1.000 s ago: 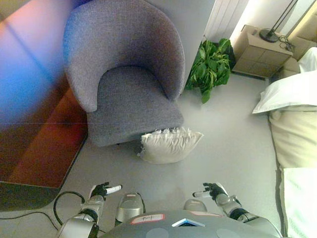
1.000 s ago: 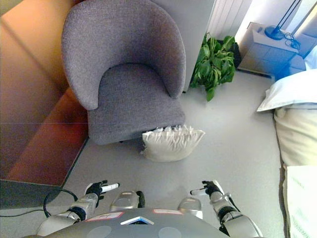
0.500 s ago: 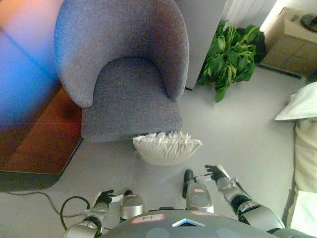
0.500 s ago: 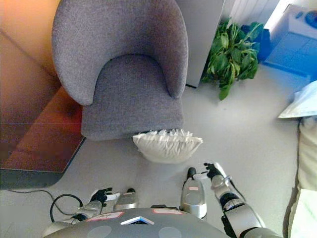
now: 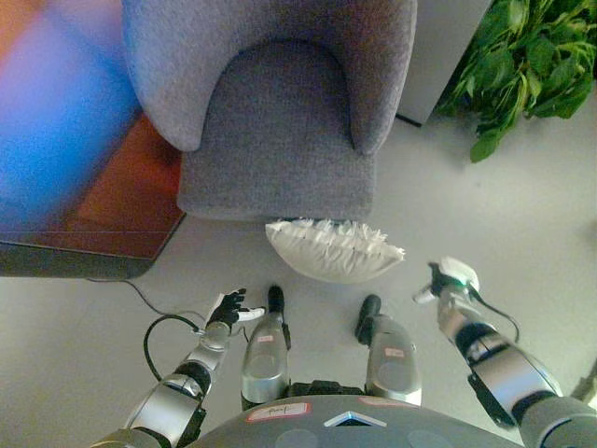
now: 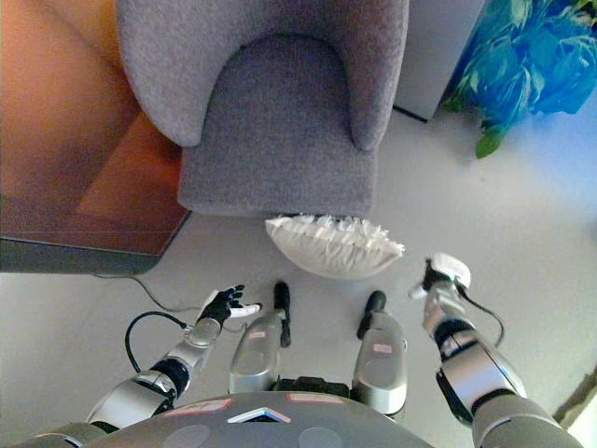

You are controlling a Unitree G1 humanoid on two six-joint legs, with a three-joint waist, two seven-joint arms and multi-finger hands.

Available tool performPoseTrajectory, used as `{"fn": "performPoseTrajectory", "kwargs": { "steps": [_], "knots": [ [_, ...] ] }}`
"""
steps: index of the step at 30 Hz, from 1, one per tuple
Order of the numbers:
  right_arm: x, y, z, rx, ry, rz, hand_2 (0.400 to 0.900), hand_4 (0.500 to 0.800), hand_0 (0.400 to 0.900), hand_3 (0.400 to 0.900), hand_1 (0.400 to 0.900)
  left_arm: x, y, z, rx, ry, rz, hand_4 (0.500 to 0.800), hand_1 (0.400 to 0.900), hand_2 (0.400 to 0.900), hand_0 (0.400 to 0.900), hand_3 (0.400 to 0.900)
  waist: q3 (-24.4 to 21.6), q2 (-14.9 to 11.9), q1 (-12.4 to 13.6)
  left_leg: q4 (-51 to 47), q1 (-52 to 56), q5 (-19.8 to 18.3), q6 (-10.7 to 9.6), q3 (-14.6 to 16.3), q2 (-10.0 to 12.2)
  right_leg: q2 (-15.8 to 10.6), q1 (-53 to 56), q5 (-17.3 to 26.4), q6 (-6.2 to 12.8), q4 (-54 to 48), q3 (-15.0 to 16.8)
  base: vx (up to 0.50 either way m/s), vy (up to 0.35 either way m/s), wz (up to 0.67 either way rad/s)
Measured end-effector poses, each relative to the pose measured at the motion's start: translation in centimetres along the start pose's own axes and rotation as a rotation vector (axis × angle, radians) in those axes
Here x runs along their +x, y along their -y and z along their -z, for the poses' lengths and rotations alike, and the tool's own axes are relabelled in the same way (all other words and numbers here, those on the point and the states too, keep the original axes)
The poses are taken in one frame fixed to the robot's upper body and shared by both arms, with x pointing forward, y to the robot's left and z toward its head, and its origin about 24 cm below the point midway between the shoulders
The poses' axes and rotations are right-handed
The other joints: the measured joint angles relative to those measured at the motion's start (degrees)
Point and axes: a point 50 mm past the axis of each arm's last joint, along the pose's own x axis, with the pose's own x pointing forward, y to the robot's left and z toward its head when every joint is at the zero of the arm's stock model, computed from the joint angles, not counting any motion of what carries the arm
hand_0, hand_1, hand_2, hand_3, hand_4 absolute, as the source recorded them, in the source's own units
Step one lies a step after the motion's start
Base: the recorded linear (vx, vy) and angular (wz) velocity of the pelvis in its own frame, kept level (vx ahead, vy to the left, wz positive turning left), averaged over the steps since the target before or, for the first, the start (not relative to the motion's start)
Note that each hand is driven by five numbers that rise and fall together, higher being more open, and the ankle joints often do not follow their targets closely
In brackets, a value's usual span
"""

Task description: Pick up the pillow and put it on the sofa.

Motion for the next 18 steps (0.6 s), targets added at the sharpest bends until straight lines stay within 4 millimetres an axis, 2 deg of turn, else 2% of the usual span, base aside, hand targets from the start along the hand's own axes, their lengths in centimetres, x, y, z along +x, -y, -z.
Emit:
{"fn": "performPoseTrajectory", "kwargs": {
  "steps": [1, 3, 5, 10, 16, 18],
  "knots": [
    [0.3, 1.0, -0.7, -0.001, 0.016, 0.023, 0.900, 0.800, 0.900, 0.900, 0.900, 0.2, -0.4, -0.8, 0.004, 0.018, -0.009, 0.800, 0.900, 0.900, 0.900, 0.900, 0.63, -0.65, 0.48, 0.10, -1.41, 0.09, 0.54, 0.18, -1.17, -1.26, -1.89, 0.03, 0.38, 1.18, 0.54, -0.05, -0.022, 0.10],
    [0.7, 3.3, -2.1, 0.022, 0.041, 0.066, 0.900, 0.800, 0.900, 0.900, 0.900, 0.7, -1.6, -3.6, -0.031, 0.099, -0.033, 0.800, 0.900, 0.900, 0.900, 0.900, 3.10, -0.52, 1.74, 0.07, -3.29, 0.78, 1.58, -0.44, -2.85, -2.94, -3.48, 0.77, 1.48, 1.60, 0.61, -0.03, -0.005, 0.13],
    [1.0, 5.0, -3.5, 0.060, 0.077, 0.086, 0.900, 0.800, 0.900, 0.900, 0.900, 0.7, -2.6, -5.1, -0.051, 0.159, -0.049, 0.800, 0.900, 0.900, 0.900, 0.900, 5.07, 0.43, 2.41, 0.14, -4.01, 1.11, 2.15, -0.42, -3.38, -3.59, -3.55, 0.91, 1.99, 1.59, 0.74, -0.02, -0.008, 0.11],
    [1.1, 7.8, -5.6, 0.158, 0.120, 0.109, 0.900, 0.800, 0.900, 0.900, 0.900, 0.6, -3.5, -5.7, -0.066, 0.185, -0.066, 0.800, 0.900, 0.900, 0.900, 0.900, 7.34, 2.07, 3.76, 0.46, -5.01, 1.24, 2.33, -0.49, -3.48, -3.70, -4.07, 0.90, 2.34, 1.66, 0.96, 0.01, -0.012, -0.03],
    [1.2, 8.6, -5.7, 0.185, 0.117, 0.107, 0.900, 0.800, 0.900, 0.900, 0.900, 0.5, -3.4, -6.2, -0.091, 0.214, -0.056, 0.800, 0.900, 0.900, 0.900, 0.900, 8.17, 1.82, 3.84, 1.13, -6.62, 1.23, 2.31, -0.98, -3.45, -3.62, -5.08, 0.97, 2.28, 1.64, 0.73, 0.00, 0.005, 0.00],
    [1.3, 9.0, -5.6, 0.201, 0.111, 0.105, 0.900, 0.800, 0.900, 0.900, 0.900, 0.5, -3.4, -6.9, -0.102, 0.246, -0.052, 0.800, 0.900, 0.900, 0.900, 0.900, 8.68, 1.88, 3.81, 1.71, -7.71, 1.23, 2.32, -1.16, -3.42, -3.57, -5.90, 1.21, 2.18, 1.74, 0.73, -0.01, 0.048, 0.01]
  ]
}}
